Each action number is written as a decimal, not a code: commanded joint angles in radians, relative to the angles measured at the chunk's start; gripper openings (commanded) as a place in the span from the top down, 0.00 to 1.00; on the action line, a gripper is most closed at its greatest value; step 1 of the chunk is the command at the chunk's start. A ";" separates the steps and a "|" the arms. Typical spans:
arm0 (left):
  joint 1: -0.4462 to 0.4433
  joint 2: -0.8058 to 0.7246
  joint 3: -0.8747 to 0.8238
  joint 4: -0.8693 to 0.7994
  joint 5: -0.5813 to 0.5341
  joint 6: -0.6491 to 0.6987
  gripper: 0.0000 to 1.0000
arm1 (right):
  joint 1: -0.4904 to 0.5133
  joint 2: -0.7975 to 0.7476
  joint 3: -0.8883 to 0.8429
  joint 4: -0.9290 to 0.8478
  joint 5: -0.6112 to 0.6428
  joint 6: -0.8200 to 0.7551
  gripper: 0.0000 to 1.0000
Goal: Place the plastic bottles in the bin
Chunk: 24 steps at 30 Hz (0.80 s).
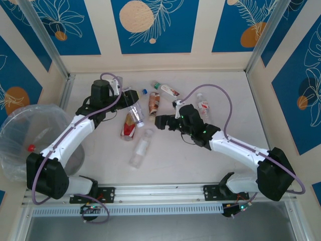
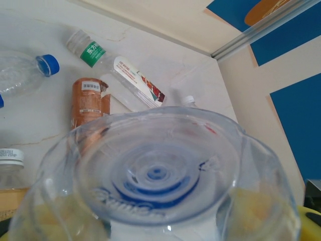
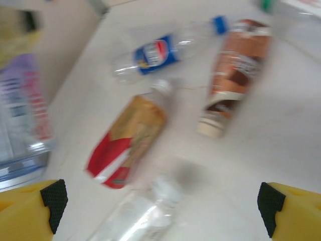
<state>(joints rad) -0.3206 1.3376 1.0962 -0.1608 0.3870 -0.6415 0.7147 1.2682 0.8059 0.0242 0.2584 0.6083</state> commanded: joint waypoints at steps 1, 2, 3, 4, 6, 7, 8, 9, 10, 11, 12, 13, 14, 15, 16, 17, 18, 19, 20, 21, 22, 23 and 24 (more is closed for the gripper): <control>0.003 -0.039 0.047 -0.055 -0.041 0.052 0.46 | -0.050 -0.017 -0.013 -0.082 0.088 0.101 0.00; 0.003 -0.045 0.052 -0.064 -0.045 0.058 0.46 | -0.060 -0.017 -0.016 -0.081 0.081 0.109 0.00; 0.003 -0.050 0.058 -0.077 -0.053 0.064 0.46 | -0.067 -0.016 -0.016 -0.080 0.079 0.116 0.00; 0.003 -0.057 0.064 -0.092 -0.066 0.069 0.46 | -0.074 -0.016 -0.015 -0.082 0.080 0.118 0.00; 0.003 -0.069 0.075 -0.127 -0.111 0.072 0.46 | -0.085 -0.008 -0.011 -0.092 0.084 0.128 0.00; 0.003 -0.076 0.081 -0.146 -0.137 0.072 0.47 | -0.093 -0.004 -0.007 -0.101 0.083 0.138 0.00; 0.004 -0.081 0.088 -0.164 -0.156 0.073 0.47 | -0.099 0.001 -0.004 -0.105 0.081 0.145 0.00; 0.007 -0.086 0.097 -0.186 -0.175 0.075 0.47 | -0.107 0.007 -0.001 -0.113 0.079 0.156 0.00; 0.009 -0.091 0.107 -0.205 -0.187 0.079 0.47 | -0.116 0.015 0.005 -0.120 0.079 0.177 0.01; 0.014 -0.092 0.118 -0.223 -0.192 0.084 0.47 | -0.125 0.022 0.008 -0.124 0.074 0.200 0.01; 0.018 -0.095 0.134 -0.246 -0.198 0.089 0.47 | -0.138 0.031 0.012 -0.121 0.061 0.217 0.01; 0.023 -0.096 0.149 -0.266 -0.203 0.097 0.47 | -0.148 0.039 0.016 -0.110 0.041 0.231 0.01; 0.025 -0.100 0.160 -0.283 -0.211 0.105 0.47 | -0.153 0.046 0.018 -0.097 0.029 0.238 0.01; 0.027 -0.104 0.175 -0.303 -0.223 0.112 0.47 | -0.156 0.053 0.019 -0.083 0.019 0.244 0.01; 0.033 -0.107 0.188 -0.322 -0.236 0.122 0.47 | -0.158 0.062 0.023 -0.071 0.010 0.247 0.01; 0.036 -0.112 0.202 -0.341 -0.254 0.127 0.47 | -0.158 0.068 0.028 -0.063 0.003 0.246 0.01; 0.042 -0.119 0.215 -0.365 -0.280 0.126 0.47 | -0.160 0.078 0.036 -0.060 -0.004 0.245 0.01; 0.051 -0.128 0.229 -0.388 -0.303 0.125 0.47 | -0.162 0.089 0.048 -0.057 -0.015 0.244 0.02; 0.059 -0.136 0.242 -0.409 -0.325 0.123 0.47 | -0.164 0.098 0.057 -0.055 -0.026 0.243 0.02; 0.070 -0.146 0.261 -0.439 -0.354 0.124 0.48 | -0.166 0.108 0.069 -0.055 -0.041 0.244 0.02; 0.081 -0.155 0.283 -0.474 -0.388 0.132 0.47 | -0.168 0.119 0.081 -0.054 -0.058 0.245 0.02; 0.093 -0.162 0.305 -0.507 -0.419 0.140 0.47 | -0.169 0.129 0.093 -0.053 -0.071 0.245 0.02; 0.108 -0.170 0.332 -0.548 -0.454 0.150 0.47 | -0.169 0.139 0.104 -0.052 -0.086 0.244 0.02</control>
<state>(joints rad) -0.2470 1.2129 1.3525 -0.5816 0.0566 -0.5308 0.5518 1.3872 0.8562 -0.0624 0.2310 0.8341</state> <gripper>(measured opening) 0.529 0.981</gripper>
